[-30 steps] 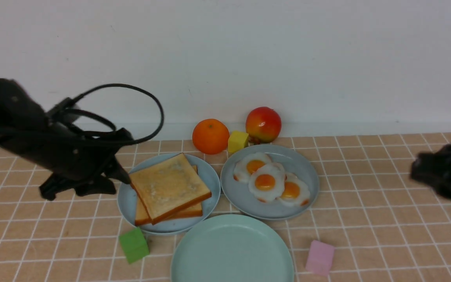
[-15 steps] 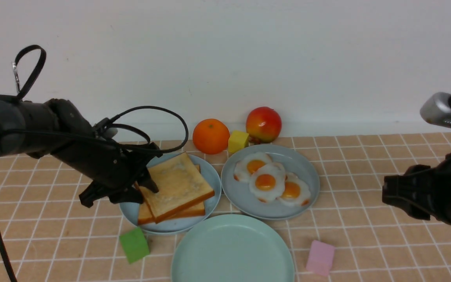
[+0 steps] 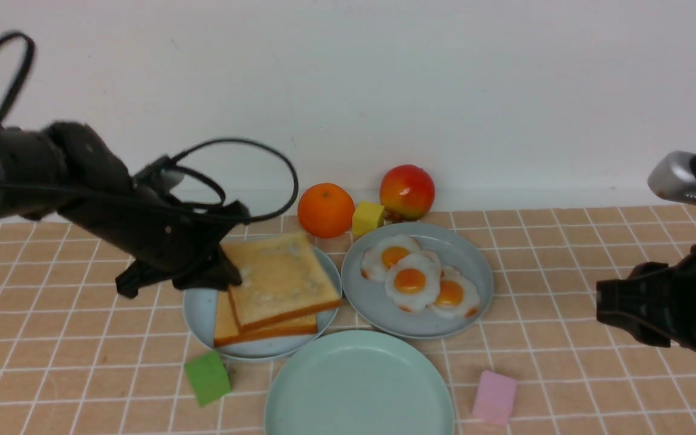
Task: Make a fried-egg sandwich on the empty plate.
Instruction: Use the left arm to put a slice of bread into the empty plate in the middle
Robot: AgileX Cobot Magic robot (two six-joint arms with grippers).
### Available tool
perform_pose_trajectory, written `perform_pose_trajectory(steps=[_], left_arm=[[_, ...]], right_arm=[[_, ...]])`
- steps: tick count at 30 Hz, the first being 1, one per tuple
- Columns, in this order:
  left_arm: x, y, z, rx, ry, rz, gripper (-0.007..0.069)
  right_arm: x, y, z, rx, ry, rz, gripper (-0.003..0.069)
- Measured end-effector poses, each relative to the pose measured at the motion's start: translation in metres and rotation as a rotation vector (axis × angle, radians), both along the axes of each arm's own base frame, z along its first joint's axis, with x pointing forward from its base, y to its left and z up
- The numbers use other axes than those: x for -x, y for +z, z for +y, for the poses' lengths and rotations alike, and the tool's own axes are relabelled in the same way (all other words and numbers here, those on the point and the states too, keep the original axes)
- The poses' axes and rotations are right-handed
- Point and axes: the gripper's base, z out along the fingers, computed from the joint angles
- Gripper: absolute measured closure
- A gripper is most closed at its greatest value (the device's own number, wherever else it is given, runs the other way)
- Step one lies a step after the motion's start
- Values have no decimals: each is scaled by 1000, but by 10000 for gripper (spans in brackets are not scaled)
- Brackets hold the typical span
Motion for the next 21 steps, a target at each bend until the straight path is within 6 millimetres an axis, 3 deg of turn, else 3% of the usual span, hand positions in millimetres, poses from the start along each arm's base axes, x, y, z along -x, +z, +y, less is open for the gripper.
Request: perform_pose_trajectory(steps=[1, 4, 5, 9, 11, 15, 21], left_arm=[[8, 13, -10, 3, -54, -31, 587], [22, 26, -31, -3, -174, -60, 587], [35, 30, -53, -7, -281, -64, 587], [56, 18, -88, -15, -399, -38, 587], [65, 2, -103, -31, -396, 4, 587], [67, -17, -104, -83, -343, 46, 586], [64, -22, -98, -150, -280, 60, 521]], right_arm=[[-1, 1, 0, -8, -1, -11, 418], [-1, 2, 1, -23, -4, -21, 418], [-2, 2, 2, -32, -6, -25, 418], [-2, 2, 2, -33, -7, -26, 418], [-1, 2, 1, -29, -6, -16, 418], [1, 0, 1, -13, 1, 10, 418], [-1, 2, 2, 69, 87, 28, 418]])
